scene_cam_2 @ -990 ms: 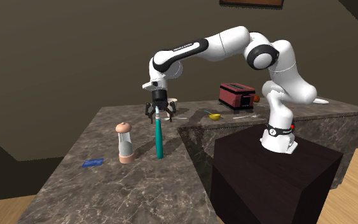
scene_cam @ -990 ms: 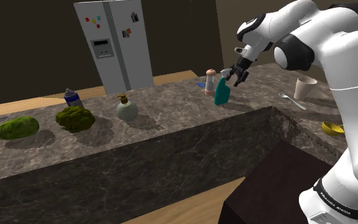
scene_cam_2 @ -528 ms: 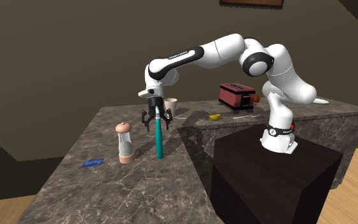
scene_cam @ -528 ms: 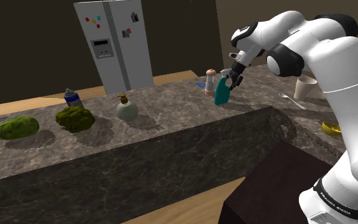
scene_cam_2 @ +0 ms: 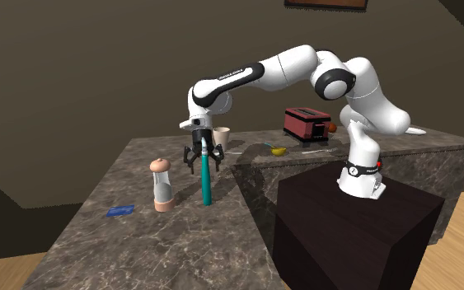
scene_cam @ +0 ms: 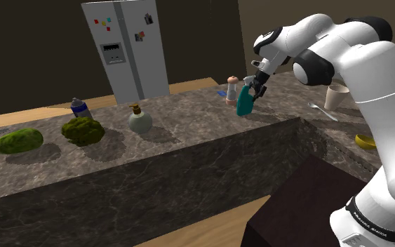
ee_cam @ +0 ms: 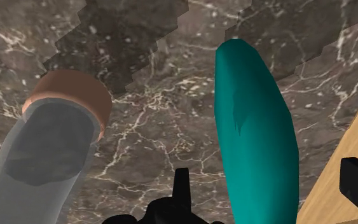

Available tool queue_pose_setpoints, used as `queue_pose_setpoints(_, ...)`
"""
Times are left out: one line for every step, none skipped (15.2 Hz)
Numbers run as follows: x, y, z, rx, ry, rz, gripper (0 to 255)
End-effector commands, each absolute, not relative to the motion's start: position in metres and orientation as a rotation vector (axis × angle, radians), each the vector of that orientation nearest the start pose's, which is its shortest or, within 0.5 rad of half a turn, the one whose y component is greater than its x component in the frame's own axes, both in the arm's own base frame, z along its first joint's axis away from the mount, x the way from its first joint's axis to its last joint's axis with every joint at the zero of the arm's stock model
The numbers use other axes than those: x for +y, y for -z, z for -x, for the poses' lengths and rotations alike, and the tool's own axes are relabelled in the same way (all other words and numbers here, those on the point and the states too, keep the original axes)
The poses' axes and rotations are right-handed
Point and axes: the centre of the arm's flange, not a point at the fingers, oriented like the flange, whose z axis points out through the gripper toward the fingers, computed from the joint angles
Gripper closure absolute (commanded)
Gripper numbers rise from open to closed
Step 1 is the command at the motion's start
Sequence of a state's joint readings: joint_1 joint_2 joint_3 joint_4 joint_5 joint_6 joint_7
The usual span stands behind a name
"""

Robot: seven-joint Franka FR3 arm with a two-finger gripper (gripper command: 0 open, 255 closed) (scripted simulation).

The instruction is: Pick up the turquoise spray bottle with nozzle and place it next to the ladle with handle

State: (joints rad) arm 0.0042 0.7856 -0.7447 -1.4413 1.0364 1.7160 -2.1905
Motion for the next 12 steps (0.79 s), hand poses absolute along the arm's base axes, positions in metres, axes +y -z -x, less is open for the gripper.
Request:
queue_pose_setpoints(-0.3183, -0.2956, -0.6236, -1.578, 0.625, 2.265, 0)
queue_pose_setpoints(-0.3183, -0.2956, -0.6236, -1.578, 0.625, 2.265, 255)
queue_pose_setpoints(-0.3183, -0.2956, -0.6236, -1.578, 0.625, 2.265, 255)
queue_pose_setpoints(-0.3183, -0.2956, -0.6236, -1.578, 0.625, 2.265, 255)
queue_pose_setpoints(-0.3183, -0.2956, -0.6236, -1.578, 0.625, 2.265, 255)
queue_pose_setpoints(-0.3183, -0.2955, -0.6236, -1.578, 0.625, 2.265, 255)
queue_pose_setpoints(-0.3183, -0.2955, -0.6236, -1.578, 0.625, 2.265, 255)
queue_pose_setpoints(-0.3183, -0.2955, -0.6236, -1.578, 0.625, 2.265, 255)
queue_pose_setpoints(-0.3183, -0.2956, -0.6236, -1.578, 0.625, 2.265, 255)
queue_pose_setpoints(-0.3183, -0.2956, -0.6236, -1.578, 0.625, 2.265, 255)
queue_pose_setpoints(-0.3183, -0.2956, -0.6236, -1.578, 0.625, 2.265, 255)
queue_pose_setpoints(-0.3183, -0.3008, -0.6236, -1.578, 0.625, 2.265, 255)
